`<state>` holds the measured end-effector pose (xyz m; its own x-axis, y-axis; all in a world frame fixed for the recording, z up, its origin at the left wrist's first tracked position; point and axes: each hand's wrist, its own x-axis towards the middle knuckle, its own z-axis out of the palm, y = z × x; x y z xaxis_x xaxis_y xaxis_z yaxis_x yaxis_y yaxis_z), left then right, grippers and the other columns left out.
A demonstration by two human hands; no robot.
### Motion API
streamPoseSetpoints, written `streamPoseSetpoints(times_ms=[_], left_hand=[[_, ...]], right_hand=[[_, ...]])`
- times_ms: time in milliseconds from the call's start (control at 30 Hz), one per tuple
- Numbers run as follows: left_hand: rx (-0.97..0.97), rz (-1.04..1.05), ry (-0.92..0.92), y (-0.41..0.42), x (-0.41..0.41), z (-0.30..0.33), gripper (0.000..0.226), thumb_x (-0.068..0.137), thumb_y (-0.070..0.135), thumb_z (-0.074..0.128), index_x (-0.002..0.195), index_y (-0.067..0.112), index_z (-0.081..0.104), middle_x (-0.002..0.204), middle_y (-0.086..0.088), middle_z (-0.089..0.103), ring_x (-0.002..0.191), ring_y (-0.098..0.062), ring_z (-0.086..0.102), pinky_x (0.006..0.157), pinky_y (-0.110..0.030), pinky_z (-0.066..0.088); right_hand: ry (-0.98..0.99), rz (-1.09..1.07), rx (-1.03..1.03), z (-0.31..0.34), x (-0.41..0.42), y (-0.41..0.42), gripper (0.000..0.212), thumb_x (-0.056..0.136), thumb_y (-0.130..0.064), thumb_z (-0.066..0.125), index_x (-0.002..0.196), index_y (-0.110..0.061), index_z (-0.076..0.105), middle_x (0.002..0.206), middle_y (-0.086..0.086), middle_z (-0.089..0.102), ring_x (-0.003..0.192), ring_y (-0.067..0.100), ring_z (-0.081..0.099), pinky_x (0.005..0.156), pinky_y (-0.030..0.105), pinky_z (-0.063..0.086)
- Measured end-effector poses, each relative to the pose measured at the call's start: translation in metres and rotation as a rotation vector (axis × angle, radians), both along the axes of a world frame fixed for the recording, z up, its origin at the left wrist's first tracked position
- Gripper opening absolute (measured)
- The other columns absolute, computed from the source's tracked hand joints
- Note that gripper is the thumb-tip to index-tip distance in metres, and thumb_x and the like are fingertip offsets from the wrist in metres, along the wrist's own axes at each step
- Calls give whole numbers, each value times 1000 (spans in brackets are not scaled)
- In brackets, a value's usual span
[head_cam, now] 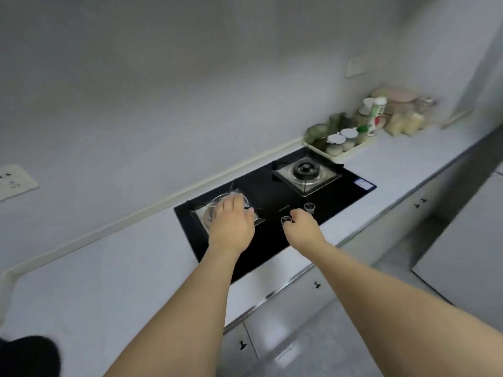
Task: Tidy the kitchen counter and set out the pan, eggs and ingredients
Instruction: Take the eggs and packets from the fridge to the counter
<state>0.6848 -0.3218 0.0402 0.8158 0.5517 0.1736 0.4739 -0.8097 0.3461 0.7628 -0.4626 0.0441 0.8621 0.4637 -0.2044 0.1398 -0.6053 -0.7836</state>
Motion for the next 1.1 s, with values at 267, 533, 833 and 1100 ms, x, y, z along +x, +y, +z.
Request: streamPoseSetpoints(times_ms=[267,533,833,1100], left_hand=[[220,-312,-67,-142,100,88,49,102,36,33,144,12,31,147,-9,36,135,-26,31,115,-39,22],[336,-392,-252,-215,175,214,52,102,36,31,148,12,26,153,-8,28,142,-26,20,118,-38,16],[516,-416,-408,-210,245,330,55,102,37,31,149,11,23,156,-9,24,144,-28,17,120,-40,11],[539,-415,-615,-179,312,431,55,103,33,33,150,8,22,157,-11,21,145,-28,15,120,-39,11]], right_hand=[[-183,-223,54,79,75,-158,52,93,-11,40,144,-7,34,145,10,39,125,26,46,88,29,40],[-392,-416,164,204,137,-243,37,94,-14,41,127,0,49,129,18,54,104,32,55,85,34,45],[-559,-382,201,318,204,-252,53,92,-15,43,143,-4,35,147,14,38,130,29,42,100,31,36],[-763,-375,166,407,272,-218,54,91,-16,40,143,-8,33,147,9,35,125,27,45,88,29,39]])
